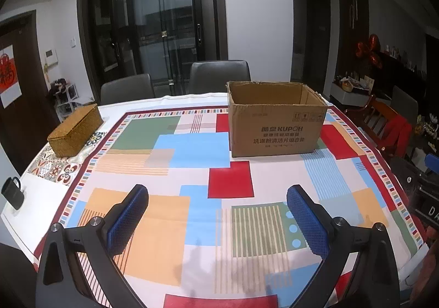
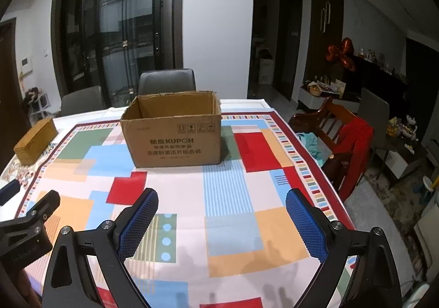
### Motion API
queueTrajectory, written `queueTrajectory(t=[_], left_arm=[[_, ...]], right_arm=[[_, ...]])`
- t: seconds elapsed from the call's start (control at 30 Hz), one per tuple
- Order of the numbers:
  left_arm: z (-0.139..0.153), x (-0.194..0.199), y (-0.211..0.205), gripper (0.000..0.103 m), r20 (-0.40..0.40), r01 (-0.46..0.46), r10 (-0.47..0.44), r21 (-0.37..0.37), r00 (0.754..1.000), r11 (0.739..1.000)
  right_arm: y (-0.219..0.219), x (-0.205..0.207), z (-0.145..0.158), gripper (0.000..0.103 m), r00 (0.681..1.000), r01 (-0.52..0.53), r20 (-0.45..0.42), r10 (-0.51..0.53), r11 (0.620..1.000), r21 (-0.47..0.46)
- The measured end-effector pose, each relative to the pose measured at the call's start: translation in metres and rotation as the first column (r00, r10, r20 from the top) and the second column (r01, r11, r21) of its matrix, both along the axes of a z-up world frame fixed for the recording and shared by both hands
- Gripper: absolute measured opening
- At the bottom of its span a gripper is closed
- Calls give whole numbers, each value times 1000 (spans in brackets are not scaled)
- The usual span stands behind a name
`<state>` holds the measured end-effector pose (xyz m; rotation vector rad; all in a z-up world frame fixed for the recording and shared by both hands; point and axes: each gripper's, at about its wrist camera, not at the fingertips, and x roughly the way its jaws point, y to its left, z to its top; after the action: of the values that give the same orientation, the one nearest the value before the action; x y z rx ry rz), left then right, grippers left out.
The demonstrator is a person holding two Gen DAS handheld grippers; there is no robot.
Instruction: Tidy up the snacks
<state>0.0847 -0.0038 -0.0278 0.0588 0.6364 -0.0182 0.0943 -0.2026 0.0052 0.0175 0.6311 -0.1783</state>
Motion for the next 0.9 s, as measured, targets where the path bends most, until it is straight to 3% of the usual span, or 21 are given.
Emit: queueTrajectory(t=[0.9], left_arm=[[12, -14, 6, 103, 30, -22, 21, 4, 999, 1000]], right_arm=[[-2, -9, 7, 95, 999, 15, 32, -15, 1000, 0]])
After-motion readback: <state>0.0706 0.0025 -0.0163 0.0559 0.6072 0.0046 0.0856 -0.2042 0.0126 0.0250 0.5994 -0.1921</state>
